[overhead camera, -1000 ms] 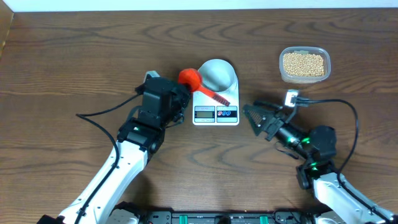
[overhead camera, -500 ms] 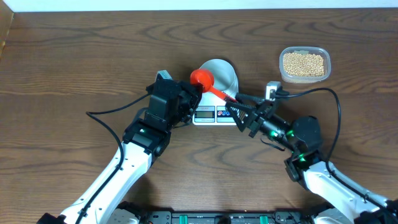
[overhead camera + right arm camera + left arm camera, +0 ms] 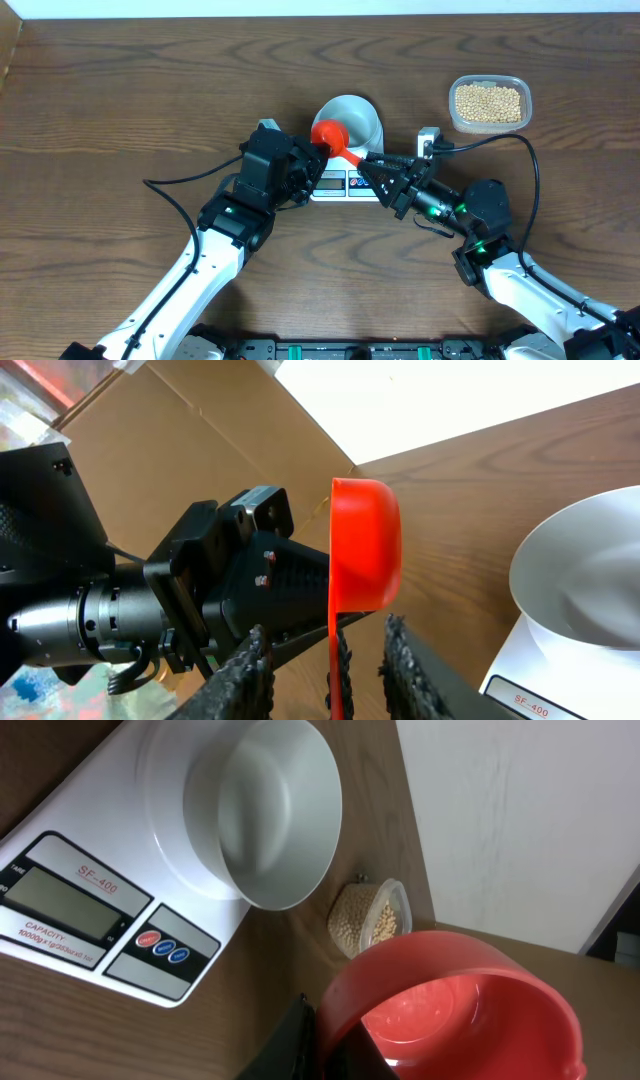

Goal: Scoop item into bowl and weigh 50g on scale
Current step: 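Grasp the scoop handle with the right gripper, release the left gripper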

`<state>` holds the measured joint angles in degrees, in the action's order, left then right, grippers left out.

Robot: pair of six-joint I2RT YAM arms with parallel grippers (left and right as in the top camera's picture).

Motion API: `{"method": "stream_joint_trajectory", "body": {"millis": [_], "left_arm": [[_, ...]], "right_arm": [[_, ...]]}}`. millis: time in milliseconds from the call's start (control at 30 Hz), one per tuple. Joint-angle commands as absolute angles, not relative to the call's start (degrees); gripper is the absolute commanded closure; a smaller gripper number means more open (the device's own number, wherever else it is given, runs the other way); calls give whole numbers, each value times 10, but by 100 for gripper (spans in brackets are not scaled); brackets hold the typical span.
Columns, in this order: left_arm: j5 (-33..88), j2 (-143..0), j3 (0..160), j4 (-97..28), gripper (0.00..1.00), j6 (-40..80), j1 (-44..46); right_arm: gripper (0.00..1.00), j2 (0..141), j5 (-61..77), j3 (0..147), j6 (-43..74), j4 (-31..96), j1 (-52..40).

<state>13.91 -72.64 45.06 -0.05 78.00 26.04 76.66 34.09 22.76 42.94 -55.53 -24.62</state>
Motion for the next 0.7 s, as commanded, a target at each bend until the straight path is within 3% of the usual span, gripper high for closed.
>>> {"method": "stream_joint_trajectory", "body": {"millis": [0,200,367,667], "left_arm": [[155,-730,464,-1,92,777,262],[159,-730,464,1,93,777,262],[159,-730,464,1,93,777,262],[164,-730,464,1,93,777,262]], "right_arm": [[70,769,352,239,421,-557,-249],[73,769,367,239,421,-557,-249],[84,769,379,239,421,-557,-249],[92,769,381,239,421,-555,-249]]}}
